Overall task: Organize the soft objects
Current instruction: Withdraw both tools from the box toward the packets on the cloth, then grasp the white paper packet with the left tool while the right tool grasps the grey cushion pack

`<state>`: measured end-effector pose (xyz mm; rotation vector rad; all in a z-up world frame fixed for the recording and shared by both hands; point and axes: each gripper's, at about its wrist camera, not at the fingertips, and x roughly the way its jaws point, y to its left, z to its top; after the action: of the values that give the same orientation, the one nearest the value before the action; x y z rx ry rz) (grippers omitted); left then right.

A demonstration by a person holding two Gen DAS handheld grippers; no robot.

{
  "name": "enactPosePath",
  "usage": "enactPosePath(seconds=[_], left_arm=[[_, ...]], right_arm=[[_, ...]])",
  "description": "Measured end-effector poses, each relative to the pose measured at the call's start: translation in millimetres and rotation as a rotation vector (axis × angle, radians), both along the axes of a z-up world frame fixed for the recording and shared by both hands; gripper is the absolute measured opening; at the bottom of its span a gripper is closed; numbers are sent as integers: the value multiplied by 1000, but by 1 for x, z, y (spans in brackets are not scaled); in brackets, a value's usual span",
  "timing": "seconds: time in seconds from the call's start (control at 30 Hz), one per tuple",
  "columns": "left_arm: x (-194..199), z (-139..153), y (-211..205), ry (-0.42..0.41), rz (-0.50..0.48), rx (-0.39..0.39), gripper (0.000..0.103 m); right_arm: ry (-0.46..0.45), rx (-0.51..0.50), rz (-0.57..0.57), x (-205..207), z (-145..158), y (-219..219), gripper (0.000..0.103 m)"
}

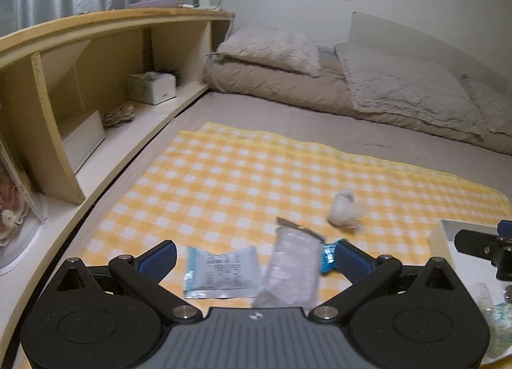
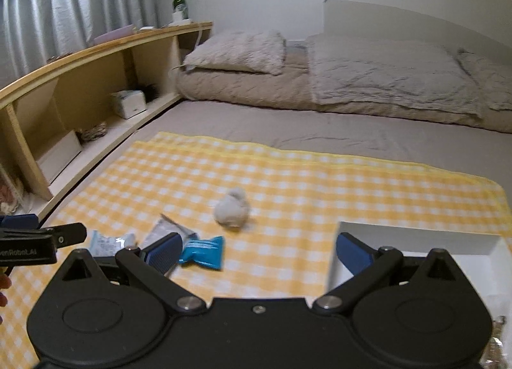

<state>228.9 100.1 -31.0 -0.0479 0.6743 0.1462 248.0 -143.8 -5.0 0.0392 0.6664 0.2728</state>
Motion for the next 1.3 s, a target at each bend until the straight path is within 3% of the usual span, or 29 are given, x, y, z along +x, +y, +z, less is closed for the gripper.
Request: enactPosePath(seconds=[0.47,0.8,1.0,1.07,1.13,1.3], left_arm=[[39,-38,57,97,85,-64,103],[63,-62,62,156,83,-100,103],[71,-71,69,157,111,-137,103],[74,-73,70,159,116,-149,103],[78,-78,69,173,117,-144,103],[88,-93,58,245,97,-99,103]], right_arm=[[68,17,61,34,-47,69,103],[223,57,55,68,-97,113,103],[207,13,90,71,-118,147,102],[207,-38,104,69,-126,151,97],[222,-27,116,69,-130,146,96],[254,-24,138,67,-131,125,72]])
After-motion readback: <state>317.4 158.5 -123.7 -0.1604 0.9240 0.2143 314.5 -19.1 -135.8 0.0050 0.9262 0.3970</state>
